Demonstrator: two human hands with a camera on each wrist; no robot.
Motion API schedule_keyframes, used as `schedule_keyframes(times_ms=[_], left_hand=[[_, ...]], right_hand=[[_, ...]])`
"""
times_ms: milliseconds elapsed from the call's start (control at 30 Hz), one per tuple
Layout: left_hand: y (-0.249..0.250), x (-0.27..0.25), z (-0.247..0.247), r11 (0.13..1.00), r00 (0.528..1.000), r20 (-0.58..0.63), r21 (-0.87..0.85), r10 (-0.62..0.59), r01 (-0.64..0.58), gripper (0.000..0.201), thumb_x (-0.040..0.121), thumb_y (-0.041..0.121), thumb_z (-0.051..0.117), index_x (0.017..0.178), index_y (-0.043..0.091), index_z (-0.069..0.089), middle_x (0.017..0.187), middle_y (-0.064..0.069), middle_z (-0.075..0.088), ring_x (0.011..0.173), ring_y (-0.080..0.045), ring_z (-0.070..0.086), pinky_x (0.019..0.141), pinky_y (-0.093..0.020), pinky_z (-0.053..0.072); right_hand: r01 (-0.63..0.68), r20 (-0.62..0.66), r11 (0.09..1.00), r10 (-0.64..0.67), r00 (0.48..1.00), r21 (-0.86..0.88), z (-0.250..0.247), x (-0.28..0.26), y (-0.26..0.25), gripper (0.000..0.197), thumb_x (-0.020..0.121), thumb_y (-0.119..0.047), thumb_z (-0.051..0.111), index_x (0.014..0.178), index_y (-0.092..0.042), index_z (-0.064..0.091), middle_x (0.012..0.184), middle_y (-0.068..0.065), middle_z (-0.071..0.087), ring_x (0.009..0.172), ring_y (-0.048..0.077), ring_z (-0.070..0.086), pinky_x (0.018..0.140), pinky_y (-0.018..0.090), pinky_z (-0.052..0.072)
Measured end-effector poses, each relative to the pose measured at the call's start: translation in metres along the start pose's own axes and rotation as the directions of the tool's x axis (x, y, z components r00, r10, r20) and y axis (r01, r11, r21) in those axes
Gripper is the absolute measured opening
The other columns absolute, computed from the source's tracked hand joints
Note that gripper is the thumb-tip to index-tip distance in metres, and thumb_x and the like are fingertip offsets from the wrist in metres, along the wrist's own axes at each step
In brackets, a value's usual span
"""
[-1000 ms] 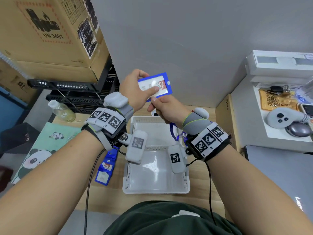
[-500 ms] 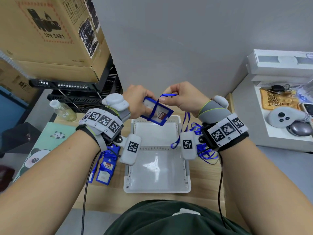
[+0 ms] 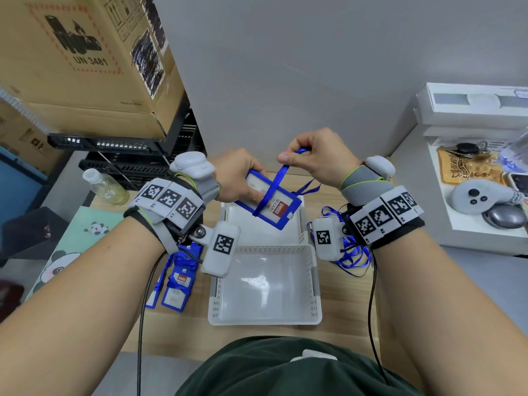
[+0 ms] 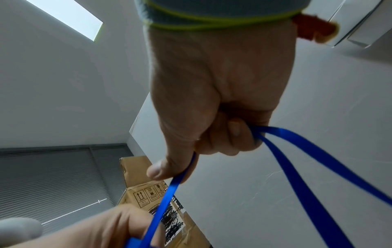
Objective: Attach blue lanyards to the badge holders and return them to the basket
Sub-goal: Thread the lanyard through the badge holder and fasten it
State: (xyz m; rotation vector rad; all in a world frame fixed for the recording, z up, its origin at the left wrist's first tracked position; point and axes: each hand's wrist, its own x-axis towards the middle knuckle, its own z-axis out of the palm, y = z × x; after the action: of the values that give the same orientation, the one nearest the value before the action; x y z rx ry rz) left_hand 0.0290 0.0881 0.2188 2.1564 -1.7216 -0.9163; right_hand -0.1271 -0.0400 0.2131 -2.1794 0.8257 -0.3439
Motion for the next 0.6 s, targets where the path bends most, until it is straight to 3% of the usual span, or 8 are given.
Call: schedule_keyframes(times_ms=[100, 200, 267, 333, 433, 500, 600], left_hand=[[0.0, 0.0, 0.002, 1.0, 0.998, 0.064, 0.016, -0.008, 0.007, 0.028, 0.071, 0.033, 0.083, 0.093, 0.021, 0.071, 0.083, 0.006, 0.073, 0.073, -0.011, 0.069, 0.066, -0.029, 0.059], [0.004, -0.001, 0.001, 0.996, 0.998, 0.048, -0.08, 0.031, -0.027, 0.026, 0.068, 0.033, 0.086, 0.085, 0.021, 0.071, 0.078, 0.004, 0.073, 0.066, -0.01, 0.067, 0.061, -0.025, 0.057], [0.008, -0.003, -0.001, 0.976, 0.997, -0.04, -0.205, 0.064, -0.071, 0.022, 0.067, 0.027, 0.087, 0.077, 0.019, 0.069, 0.068, 0.001, 0.068, 0.055, -0.009, 0.059, 0.051, -0.021, 0.049], [0.01, -0.005, -0.006, 0.935, 0.988, -0.146, -0.338, 0.057, -0.104, 0.02, 0.068, 0.021, 0.086, 0.075, 0.02, 0.068, 0.066, 0.002, 0.065, 0.053, -0.004, 0.056, 0.05, -0.016, 0.046], [0.011, -0.002, -0.011, 0.884, 0.948, -0.317, -0.448, -0.021, -0.131, 0.02, 0.07, 0.023, 0.085, 0.08, 0.023, 0.067, 0.073, 0.005, 0.069, 0.06, -0.001, 0.062, 0.055, -0.017, 0.052], [0.01, 0.002, -0.01, 0.862, 0.908, -0.411, -0.486, -0.08, -0.144, 0.02, 0.072, 0.023, 0.084, 0.08, 0.022, 0.065, 0.073, 0.006, 0.068, 0.059, 0.001, 0.061, 0.056, -0.017, 0.053], [0.006, 0.009, -0.008, 0.835, 0.855, -0.495, -0.529, -0.155, -0.155, 0.021, 0.075, 0.023, 0.082, 0.075, 0.023, 0.06, 0.072, 0.003, 0.065, 0.061, -0.006, 0.058, 0.058, -0.027, 0.052]], right_hand=[[0.033, -0.013, 0.999, -0.033, 0.999, 0.034, -0.001, 0.001, -0.002, 0.026, 0.08, -0.037, 0.077, 0.072, -0.013, 0.072, 0.045, -0.01, 0.046, 0.048, 0.007, 0.034, 0.048, 0.016, 0.03], [0.03, -0.023, 0.999, -0.029, 0.999, 0.046, 0.0, 0.003, 0.004, 0.023, 0.08, -0.037, 0.077, 0.07, -0.018, 0.07, 0.051, -0.005, 0.046, 0.049, 0.008, 0.033, 0.049, 0.019, 0.03], [0.007, -0.038, 0.997, -0.004, 0.999, 0.081, 0.004, 0.004, 0.015, 0.022, 0.082, -0.038, 0.075, 0.07, -0.021, 0.068, 0.054, -0.001, 0.05, 0.051, 0.007, 0.035, 0.052, 0.021, 0.032], [-0.034, -0.038, 0.992, 0.039, 0.999, 0.123, 0.01, 0.003, 0.027, 0.02, 0.084, -0.036, 0.073, 0.07, -0.022, 0.068, 0.061, 0.005, 0.06, 0.059, 0.008, 0.044, 0.061, 0.027, 0.04], [-0.053, 0.011, 0.994, 0.052, 0.999, 0.092, 0.019, -0.002, 0.038, 0.028, 0.088, -0.012, 0.066, 0.069, -0.033, 0.064, 0.073, 0.0, 0.066, 0.068, 0.009, 0.05, 0.068, 0.031, 0.044], [-0.047, 0.054, 0.997, 0.044, 0.998, 0.065, 0.027, -0.006, 0.037, 0.028, 0.093, -0.018, 0.06, 0.069, -0.031, 0.063, 0.076, 0.009, 0.067, 0.066, 0.02, 0.049, 0.067, 0.035, 0.042], [-0.032, 0.11, 0.996, 0.023, 0.994, 0.082, 0.037, -0.01, 0.027, 0.032, 0.1, -0.032, 0.05, 0.071, -0.024, 0.062, 0.064, 0.002, 0.053, 0.058, 0.014, 0.042, 0.06, 0.03, 0.036]])
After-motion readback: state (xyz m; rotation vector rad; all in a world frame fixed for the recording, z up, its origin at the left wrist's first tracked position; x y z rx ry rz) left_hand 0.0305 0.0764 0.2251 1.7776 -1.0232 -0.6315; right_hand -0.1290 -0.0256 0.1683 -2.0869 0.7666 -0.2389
